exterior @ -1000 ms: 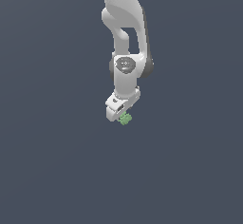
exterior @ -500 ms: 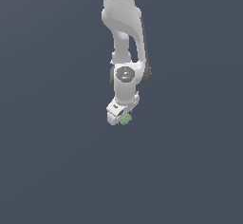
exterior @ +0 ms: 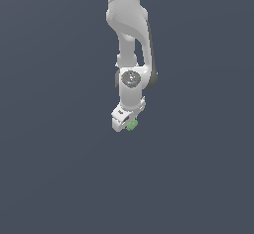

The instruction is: Pick up the object and move it to a goal position.

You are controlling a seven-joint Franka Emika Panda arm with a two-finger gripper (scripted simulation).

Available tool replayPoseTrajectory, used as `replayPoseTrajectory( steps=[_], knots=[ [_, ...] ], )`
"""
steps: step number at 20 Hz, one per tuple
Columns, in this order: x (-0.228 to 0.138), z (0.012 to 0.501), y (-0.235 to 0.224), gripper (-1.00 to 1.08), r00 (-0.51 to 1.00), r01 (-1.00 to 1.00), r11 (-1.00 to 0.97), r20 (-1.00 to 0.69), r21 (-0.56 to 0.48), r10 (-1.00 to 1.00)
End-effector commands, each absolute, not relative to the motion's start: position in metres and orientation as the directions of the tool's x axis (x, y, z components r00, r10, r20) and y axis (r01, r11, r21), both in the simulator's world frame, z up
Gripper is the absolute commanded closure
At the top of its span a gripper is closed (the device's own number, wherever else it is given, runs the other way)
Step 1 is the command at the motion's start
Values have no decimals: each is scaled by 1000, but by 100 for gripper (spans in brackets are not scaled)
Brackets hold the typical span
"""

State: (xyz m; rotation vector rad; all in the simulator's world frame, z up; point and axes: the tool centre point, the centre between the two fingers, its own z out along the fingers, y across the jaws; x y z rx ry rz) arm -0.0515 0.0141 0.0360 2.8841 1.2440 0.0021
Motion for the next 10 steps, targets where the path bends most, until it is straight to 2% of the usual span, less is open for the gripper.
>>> replayPoseTrajectory(
  steps=[1, 10],
  knots=[
    [-52, 35, 14, 108, 686, 727, -686, 0, 0, 727],
    [-53, 44, 15, 108, 686, 728, -686, 1, 1, 728]
  ],
)
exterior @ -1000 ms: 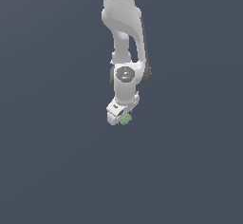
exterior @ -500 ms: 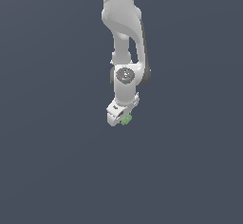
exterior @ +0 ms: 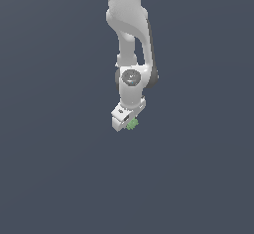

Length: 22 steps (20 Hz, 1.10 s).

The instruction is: Pick up the object and move it to a goal position.

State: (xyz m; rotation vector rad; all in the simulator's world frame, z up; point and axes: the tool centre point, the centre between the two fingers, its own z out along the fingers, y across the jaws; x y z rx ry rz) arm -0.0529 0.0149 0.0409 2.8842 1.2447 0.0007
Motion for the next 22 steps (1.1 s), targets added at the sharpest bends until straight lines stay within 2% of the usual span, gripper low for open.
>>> replayPoseTrajectory(
  steps=[1, 11, 22],
  knots=[
    [-54, 48, 16, 108, 686, 728, -686, 1, 1, 728],
    [-64, 106, 23, 108, 685, 728, -685, 0, 2, 728],
    [-84, 219, 38, 108, 685, 729, -685, 0, 1, 729]
  ],
)
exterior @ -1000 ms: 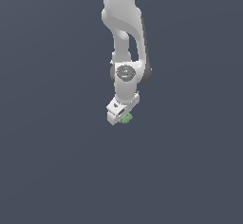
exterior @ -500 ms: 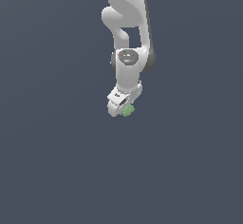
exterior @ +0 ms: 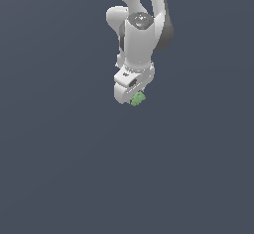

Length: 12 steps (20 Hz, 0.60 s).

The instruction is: Pick up the object and move it to a goal position.

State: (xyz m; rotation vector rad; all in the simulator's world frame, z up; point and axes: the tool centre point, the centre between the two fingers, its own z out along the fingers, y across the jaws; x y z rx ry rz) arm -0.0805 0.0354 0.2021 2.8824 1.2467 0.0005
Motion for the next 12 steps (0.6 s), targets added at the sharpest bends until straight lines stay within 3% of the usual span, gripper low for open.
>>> replayPoseTrajectory(
  steps=[1, 12],
  knots=[
    [-86, 230, 39, 108, 685, 729, -685, 0, 1, 729],
    [-104, 346, 54, 108, 684, 729, -684, 1, 0, 729]
  ],
)
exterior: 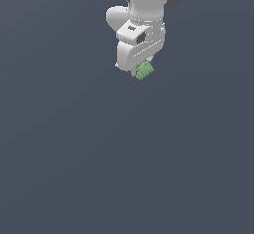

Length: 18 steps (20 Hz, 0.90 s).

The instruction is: Pick up the object and move it to a goal position.

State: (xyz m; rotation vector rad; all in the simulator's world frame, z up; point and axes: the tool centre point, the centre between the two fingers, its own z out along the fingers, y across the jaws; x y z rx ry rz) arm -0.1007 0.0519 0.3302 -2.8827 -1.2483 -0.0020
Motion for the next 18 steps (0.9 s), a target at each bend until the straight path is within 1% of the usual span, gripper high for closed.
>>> replayPoseTrajectory(
  steps=[1, 10, 18],
  knots=[
    [-105, 356, 55, 108, 684, 729, -684, 1, 0, 729],
    [-114, 434, 64, 108, 685, 728, -685, 0, 0, 728],
    [-117, 469, 68, 108, 686, 727, -686, 0, 0, 727]
  ],
)
